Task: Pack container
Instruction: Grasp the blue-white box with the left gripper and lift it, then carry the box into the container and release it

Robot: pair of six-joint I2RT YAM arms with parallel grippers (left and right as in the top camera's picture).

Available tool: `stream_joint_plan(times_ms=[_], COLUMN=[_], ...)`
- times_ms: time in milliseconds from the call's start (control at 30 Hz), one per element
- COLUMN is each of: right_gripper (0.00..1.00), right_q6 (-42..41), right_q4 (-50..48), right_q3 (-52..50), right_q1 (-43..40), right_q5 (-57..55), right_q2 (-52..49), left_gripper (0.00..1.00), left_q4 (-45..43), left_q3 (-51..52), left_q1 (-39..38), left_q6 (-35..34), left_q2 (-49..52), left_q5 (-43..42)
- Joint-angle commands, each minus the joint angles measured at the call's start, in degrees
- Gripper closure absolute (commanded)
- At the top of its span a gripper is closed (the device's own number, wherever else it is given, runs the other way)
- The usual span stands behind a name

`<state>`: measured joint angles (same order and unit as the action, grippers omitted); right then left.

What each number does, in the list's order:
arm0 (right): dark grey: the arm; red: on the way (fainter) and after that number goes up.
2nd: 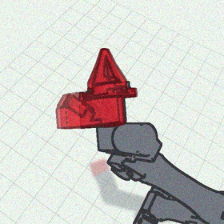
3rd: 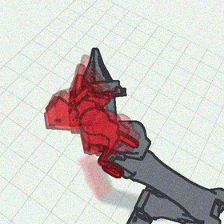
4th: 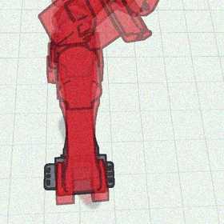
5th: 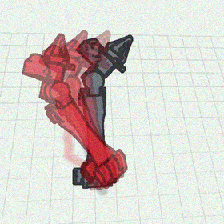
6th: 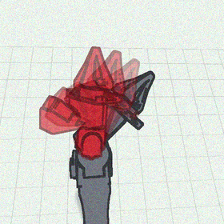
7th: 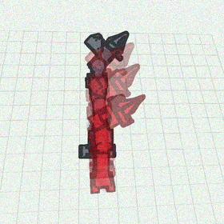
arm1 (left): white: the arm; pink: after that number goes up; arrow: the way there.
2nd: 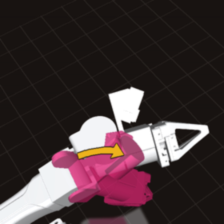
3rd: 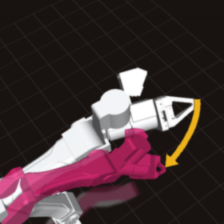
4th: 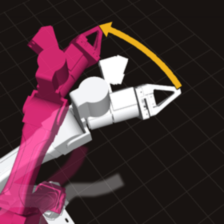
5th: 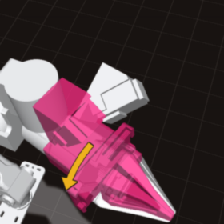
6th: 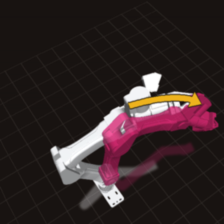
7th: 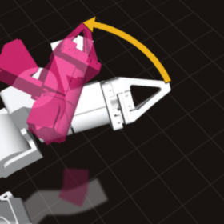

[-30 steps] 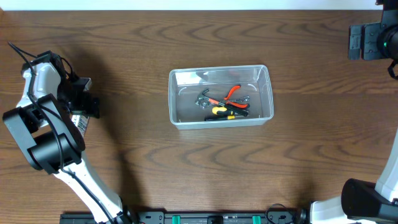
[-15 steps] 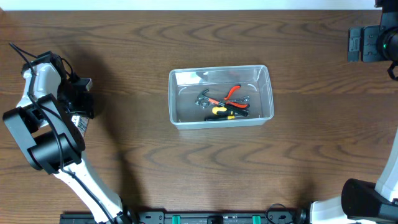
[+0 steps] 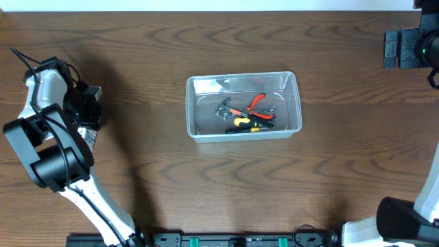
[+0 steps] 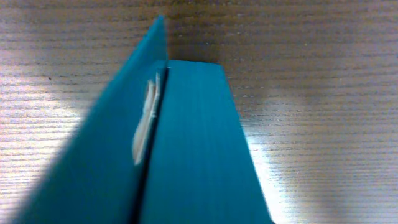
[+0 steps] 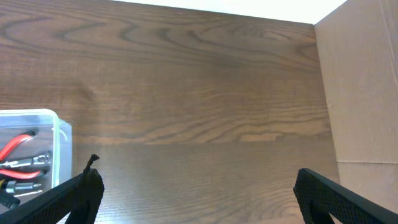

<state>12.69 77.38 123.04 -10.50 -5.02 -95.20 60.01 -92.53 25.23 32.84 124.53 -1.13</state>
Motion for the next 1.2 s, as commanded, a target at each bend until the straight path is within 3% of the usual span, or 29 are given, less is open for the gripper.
stream_joint_plan(times_ms=[0, 167, 433, 667, 867, 1067, 1167], right_gripper=[0.01, 0.01, 0.01, 0.01, 0.01, 0.01, 0.01], right_q6=[-0.90, -0.87, -0.81, -0.20, -0.24, -0.31, -1.14], right_q4=[0.22, 0.22, 0.17, 0.17, 0.17, 0.17, 0.20], right_q3=[-0.17, -0.17, -0.17, -0.17, -0.17, -0.17, -0.17], right_q1=[-0.35, -0.35, -0.35, -0.35, -0.35, -0.35, -0.35], right_q5=[-0.79, -0.81, -1.25, -1.22, -0.96, -0.87, -0.74], right_q2=[-0.07, -0.07, -0.07, -0.07, -0.07, -0.24, -0.61], left_gripper=[0.81, 0.94, 0.95, 0.94, 0.94, 0.94, 0.94], left_q4=[0.26, 0.31, 1.64, 4.59, 4.59, 1.77, 0.02], left_q3=[0.33, 0.31, -1.86, -7.37, -11.56, -12.28, -12.20], left_q1=[0.20, 0.20, -1.75, -8.50, -21.42, -40.50, -49.72], left_q6=[-0.07, -0.39, -4.68, -8.22, -8.74, -1.86, 5.33], left_q2=[0.70, 0.68, -2.93, -14.60, -25.79, -30.14, -28.83], left_q5=[0.24, 0.24, 0.22, 0.22, 0.17, 0.07, 0.07])
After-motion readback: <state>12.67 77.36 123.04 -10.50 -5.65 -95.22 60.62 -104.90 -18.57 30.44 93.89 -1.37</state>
